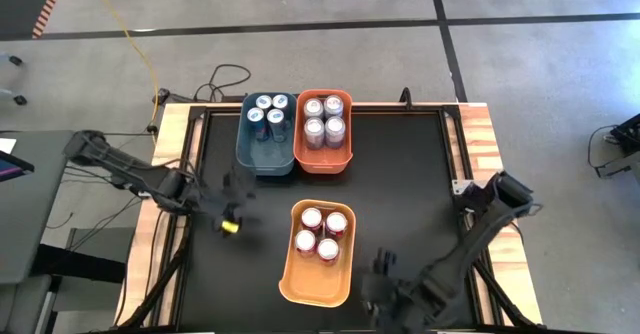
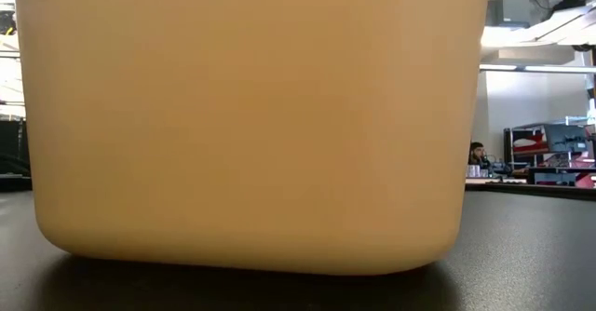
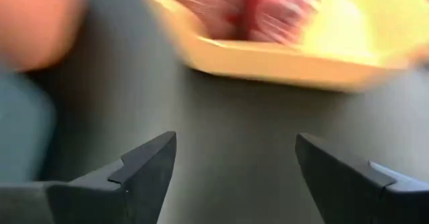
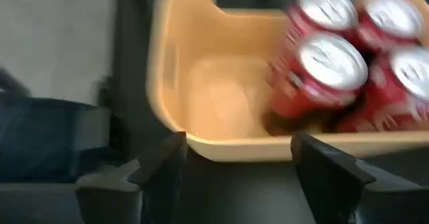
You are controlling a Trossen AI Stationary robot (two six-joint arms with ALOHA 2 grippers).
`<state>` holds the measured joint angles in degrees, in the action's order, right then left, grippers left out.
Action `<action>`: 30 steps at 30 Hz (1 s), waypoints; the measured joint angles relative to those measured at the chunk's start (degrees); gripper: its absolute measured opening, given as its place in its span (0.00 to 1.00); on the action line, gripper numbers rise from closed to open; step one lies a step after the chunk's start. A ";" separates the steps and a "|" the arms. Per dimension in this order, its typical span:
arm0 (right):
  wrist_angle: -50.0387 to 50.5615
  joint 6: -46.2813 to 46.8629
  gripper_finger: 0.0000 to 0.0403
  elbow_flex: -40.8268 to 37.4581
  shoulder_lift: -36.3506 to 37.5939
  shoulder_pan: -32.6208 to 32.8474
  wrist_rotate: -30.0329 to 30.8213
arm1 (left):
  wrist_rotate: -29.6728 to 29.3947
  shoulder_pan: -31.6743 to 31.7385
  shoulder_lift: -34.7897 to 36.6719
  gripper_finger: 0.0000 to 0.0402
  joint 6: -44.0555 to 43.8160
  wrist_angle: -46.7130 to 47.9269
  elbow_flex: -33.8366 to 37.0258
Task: Sort soda cans
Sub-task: Move the yellow bin to the top right of the table
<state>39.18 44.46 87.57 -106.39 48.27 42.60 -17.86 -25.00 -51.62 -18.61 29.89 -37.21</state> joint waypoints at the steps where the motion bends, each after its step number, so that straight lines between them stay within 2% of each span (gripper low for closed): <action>1: -0.54 -0.80 0.68 0.00 0.02 0.35 0.41 | 1.75 -1.87 -1.36 0.74 1.25 -0.66 0.00; 3: -0.25 0.27 0.66 0.00 0.03 0.85 0.79 | 3.05 -5.78 -4.50 0.73 2.92 -2.38 0.00; 6: 3.59 7.26 0.63 -1.39 -0.49 0.84 1.53 | 1.54 -9.65 -10.37 0.71 4.01 -6.56 0.00; 10: 6.00 15.32 0.57 -7.05 -0.51 0.98 2.09 | 0.75 -10.54 -18.69 0.67 5.35 -12.29 0.00; 15: 4.80 22.68 0.48 -12.39 -0.33 1.68 2.32 | -3.57 -7.97 -26.89 0.62 9.47 -20.43 0.00; 17: 3.38 24.24 0.45 -14.12 -0.31 1.68 2.64 | -3.57 -6.69 -29.43 0.59 12.29 -24.97 0.00; 21: 0.37 24.49 0.36 -15.80 -0.28 1.86 5.49 | -0.04 -4.10 -33.49 0.53 16.36 -34.96 0.00; 24: 0.64 24.41 0.30 -15.85 -0.26 2.39 5.49 | 1.31 -1.92 -36.57 0.48 18.36 -41.74 0.05; 26: 0.62 24.80 0.28 -15.85 -0.26 3.00 5.38 | 2.26 -0.27 -38.88 0.46 18.81 -46.92 0.11; 30: 1.56 27.71 0.25 -15.85 -0.05 4.80 5.45 | 7.83 3.99 -44.05 0.44 19.65 -55.47 -0.02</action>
<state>40.74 72.17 71.72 -106.44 53.06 48.05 -10.03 -21.01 -95.67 1.04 -25.58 -37.23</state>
